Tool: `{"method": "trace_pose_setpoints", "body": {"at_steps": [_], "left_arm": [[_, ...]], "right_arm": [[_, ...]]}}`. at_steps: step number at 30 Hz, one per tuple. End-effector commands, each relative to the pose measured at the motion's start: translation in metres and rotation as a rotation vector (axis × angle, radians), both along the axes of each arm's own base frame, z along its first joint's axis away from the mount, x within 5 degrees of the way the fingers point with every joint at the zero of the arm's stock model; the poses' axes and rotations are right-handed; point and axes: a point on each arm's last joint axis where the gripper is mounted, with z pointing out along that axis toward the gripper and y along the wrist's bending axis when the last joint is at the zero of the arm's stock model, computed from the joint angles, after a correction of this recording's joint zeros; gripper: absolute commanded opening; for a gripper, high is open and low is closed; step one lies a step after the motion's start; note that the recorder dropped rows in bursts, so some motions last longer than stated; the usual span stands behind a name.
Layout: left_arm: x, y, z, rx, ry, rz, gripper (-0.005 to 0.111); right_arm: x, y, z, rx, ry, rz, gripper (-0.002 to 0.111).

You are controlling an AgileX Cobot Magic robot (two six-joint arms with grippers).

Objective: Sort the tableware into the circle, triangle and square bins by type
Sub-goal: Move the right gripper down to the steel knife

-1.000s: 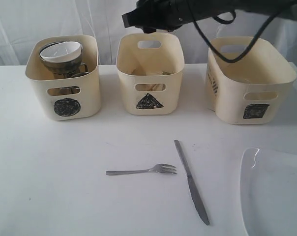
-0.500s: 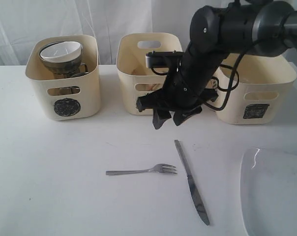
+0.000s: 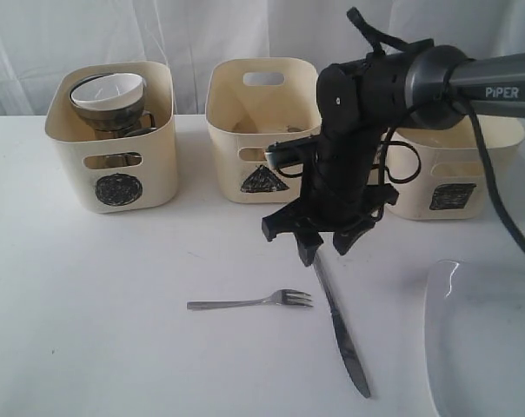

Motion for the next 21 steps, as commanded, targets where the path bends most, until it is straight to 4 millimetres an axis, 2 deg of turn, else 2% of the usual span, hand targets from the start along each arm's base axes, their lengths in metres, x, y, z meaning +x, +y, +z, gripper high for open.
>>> {"method": "trace_pose_setpoints", "body": {"at_steps": [1, 16, 19, 21], "left_arm": [[0.000, 0.000, -0.001, -0.006, -0.001, -0.006, 0.000], [0.000, 0.000, -0.001, -0.006, -0.001, -0.006, 0.000], [0.000, 0.000, -0.001, -0.006, -0.001, -0.006, 0.000], [0.000, 0.000, -0.001, -0.006, -0.001, -0.006, 0.000]], "right_arm": [[-0.002, 0.000, -0.001, -0.033, 0.005, -0.042, 0.050], [0.004, 0.003, -0.040, -0.060, 0.073, -0.053, 0.050], [0.004, 0.003, -0.043, -0.062, 0.076, -0.053, 0.049], [0.007, 0.004, -0.045, -0.053, 0.056, -0.053, 0.045]]}}
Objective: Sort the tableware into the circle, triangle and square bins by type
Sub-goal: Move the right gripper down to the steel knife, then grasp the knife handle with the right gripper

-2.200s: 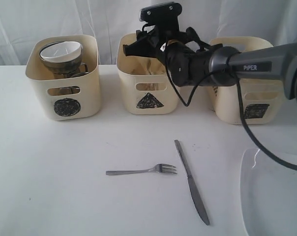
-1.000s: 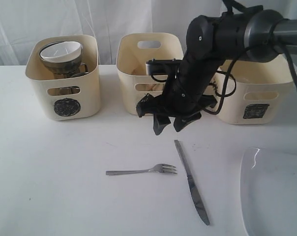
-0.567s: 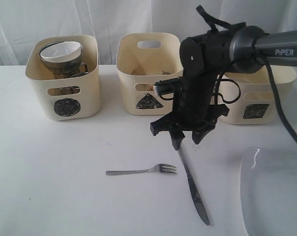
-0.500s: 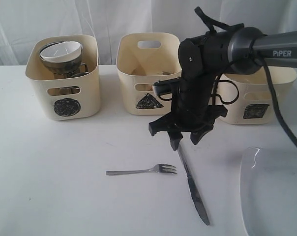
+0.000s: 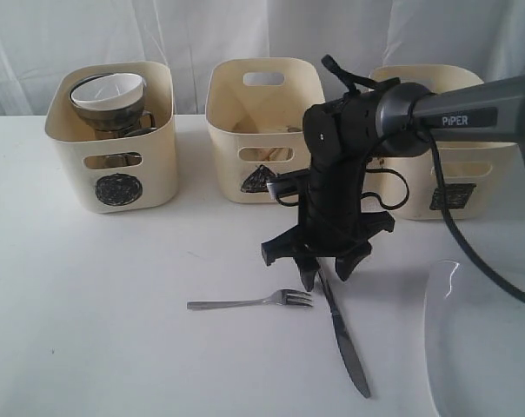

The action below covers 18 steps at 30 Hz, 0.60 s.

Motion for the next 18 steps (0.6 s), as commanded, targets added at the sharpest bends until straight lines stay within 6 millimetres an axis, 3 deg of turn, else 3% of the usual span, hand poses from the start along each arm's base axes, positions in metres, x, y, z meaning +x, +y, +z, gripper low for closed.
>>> {"method": "trace_pose_setpoints", "body": {"at_steps": [1, 8, 13, 18], "left_arm": [[0.000, 0.000, -0.001, -0.006, -0.001, -0.006, 0.000], [0.000, 0.000, -0.001, -0.006, -0.001, -0.006, 0.000], [0.000, 0.000, -0.001, -0.006, -0.001, -0.006, 0.000], [0.000, 0.000, -0.001, -0.006, -0.001, -0.006, 0.000]], "right_arm": [[0.003, 0.001, -0.007, 0.000, -0.022, 0.003, 0.041], [0.003, 0.001, -0.029, -0.020, 0.028, 0.011, 0.036], [0.002, 0.001, -0.031, -0.023, 0.037, 0.034, 0.001], [0.001, 0.001, -0.028, -0.026, 0.044, 0.036, 0.000]]}}
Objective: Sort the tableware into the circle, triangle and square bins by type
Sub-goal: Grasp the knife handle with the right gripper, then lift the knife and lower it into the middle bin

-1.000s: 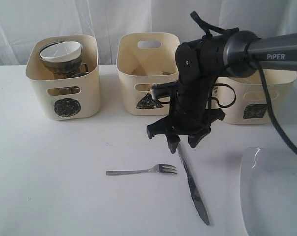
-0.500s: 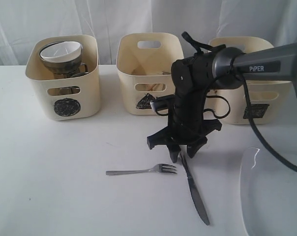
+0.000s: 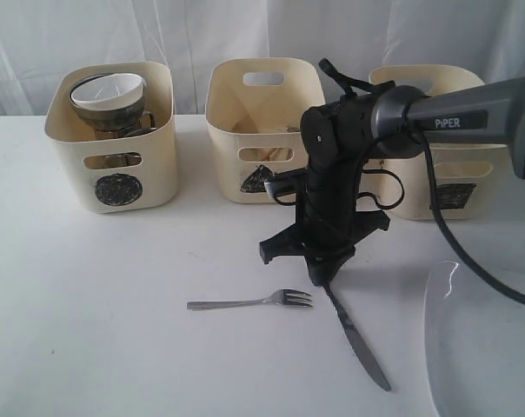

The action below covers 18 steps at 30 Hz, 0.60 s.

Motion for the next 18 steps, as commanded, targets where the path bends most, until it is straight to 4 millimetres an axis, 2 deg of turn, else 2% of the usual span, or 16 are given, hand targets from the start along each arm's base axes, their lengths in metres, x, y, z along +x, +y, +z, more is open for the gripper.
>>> {"method": "trace_pose_setpoints", "body": {"at_steps": [1, 3, 10, 16, 18], "left_arm": [[0.000, 0.000, -0.001, -0.006, -0.001, -0.006, 0.000], [0.000, 0.000, -0.001, -0.006, -0.001, -0.006, 0.000], [0.000, 0.000, -0.001, -0.006, -0.001, -0.006, 0.000], [0.000, 0.000, -0.001, -0.006, -0.001, -0.006, 0.000], [0.000, 0.000, -0.001, -0.006, -0.001, -0.006, 0.000]], "right_arm": [[-0.003, -0.001, -0.013, -0.019, 0.036, 0.017, 0.000], [-0.004, -0.001, -0.002, -0.010, 0.012, 0.017, 0.000], [-0.006, -0.002, 0.064, 0.061, -0.175, 0.016, 0.000], [-0.009, -0.002, 0.078, 0.084, -0.205, 0.011, 0.000], [-0.014, -0.002, 0.093, 0.097, -0.222, 0.013, 0.000]]}}
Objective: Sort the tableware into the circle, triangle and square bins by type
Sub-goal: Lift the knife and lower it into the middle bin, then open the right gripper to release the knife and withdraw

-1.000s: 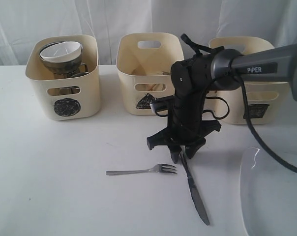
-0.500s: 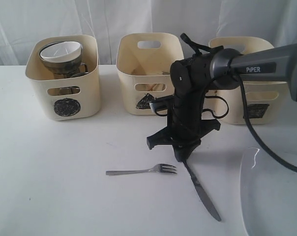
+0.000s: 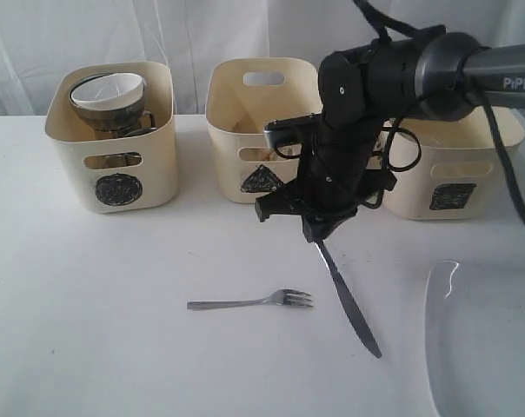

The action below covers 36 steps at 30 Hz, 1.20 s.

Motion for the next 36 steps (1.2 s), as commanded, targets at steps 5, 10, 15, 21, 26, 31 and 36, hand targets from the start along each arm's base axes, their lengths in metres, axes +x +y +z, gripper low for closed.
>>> {"method": "trace_pose_setpoints", "body": {"at_steps": [5, 10, 15, 21, 26, 31, 36], "left_arm": [[0.000, 0.000, -0.001, -0.006, -0.001, -0.006, 0.000], [0.000, 0.000, -0.001, -0.006, -0.001, -0.006, 0.000], [0.000, 0.000, -0.001, -0.006, -0.001, -0.006, 0.000], [0.000, 0.000, -0.001, -0.006, -0.001, -0.006, 0.000], [0.000, 0.000, -0.001, -0.006, -0.001, -0.006, 0.000], [0.000, 0.000, -0.001, -0.006, -0.001, -0.006, 0.000], [0.000, 0.000, -0.001, -0.006, -0.001, -0.006, 0.000]], "right_arm": [[-0.005, 0.001, 0.082, 0.136, -0.375, 0.024, 0.000], [0.006, 0.006, 0.121, 0.270, -0.719, 0.016, 0.000], [0.027, 0.006, 0.141, 0.435, -1.035, -0.054, 0.000], [0.046, 0.001, 0.142, 0.511, -1.268, -0.074, 0.000], [0.063, -0.006, 0.126, 0.541, -1.370, -0.118, 0.000], [0.081, -0.011, 0.091, 0.503, -1.354, -0.135, 0.000], [0.094, -0.013, 0.054, 0.374, -1.333, -0.077, 0.000]]}}
